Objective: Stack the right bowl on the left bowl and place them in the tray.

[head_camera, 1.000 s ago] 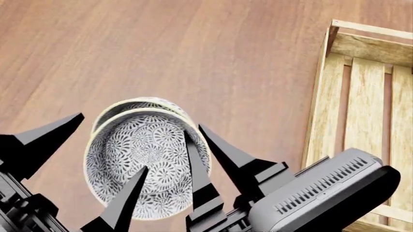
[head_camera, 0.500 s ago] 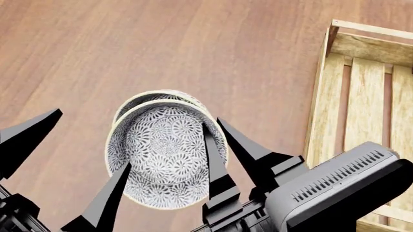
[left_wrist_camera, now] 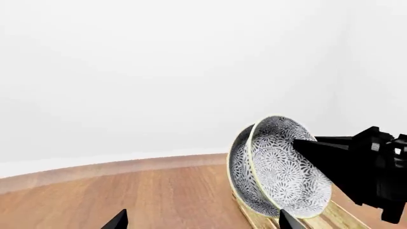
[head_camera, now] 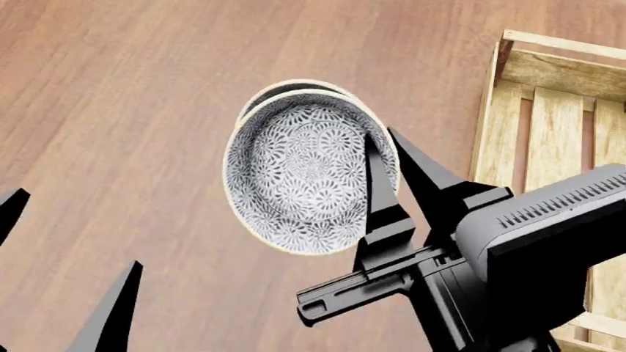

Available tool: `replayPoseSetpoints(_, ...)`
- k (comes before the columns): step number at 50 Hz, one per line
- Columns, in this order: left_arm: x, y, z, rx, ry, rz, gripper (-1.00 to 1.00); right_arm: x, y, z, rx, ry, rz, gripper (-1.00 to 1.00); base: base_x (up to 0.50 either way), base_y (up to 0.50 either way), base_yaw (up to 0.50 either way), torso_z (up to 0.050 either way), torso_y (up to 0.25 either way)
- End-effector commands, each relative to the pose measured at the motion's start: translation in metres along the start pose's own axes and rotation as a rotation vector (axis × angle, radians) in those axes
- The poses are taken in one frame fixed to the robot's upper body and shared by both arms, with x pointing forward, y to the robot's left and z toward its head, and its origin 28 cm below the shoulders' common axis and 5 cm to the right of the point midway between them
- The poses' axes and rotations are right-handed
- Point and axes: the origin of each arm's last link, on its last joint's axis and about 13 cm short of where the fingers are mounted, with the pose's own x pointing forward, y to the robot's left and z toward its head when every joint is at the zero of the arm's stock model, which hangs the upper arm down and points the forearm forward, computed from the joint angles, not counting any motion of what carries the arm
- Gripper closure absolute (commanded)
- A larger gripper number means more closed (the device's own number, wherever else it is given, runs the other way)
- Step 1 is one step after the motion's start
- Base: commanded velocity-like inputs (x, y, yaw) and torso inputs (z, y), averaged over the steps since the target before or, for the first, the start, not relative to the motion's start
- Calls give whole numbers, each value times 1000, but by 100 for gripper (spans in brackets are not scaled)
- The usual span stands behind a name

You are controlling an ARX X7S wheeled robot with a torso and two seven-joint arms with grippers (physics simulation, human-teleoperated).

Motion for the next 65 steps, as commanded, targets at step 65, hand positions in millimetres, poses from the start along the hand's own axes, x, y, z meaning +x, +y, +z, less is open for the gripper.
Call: replayPoseSetpoints(65,-22,-21,-37,-165,-44,169,-100,44,-88,-9,706,-66,-741,100,0,0,0,0,1)
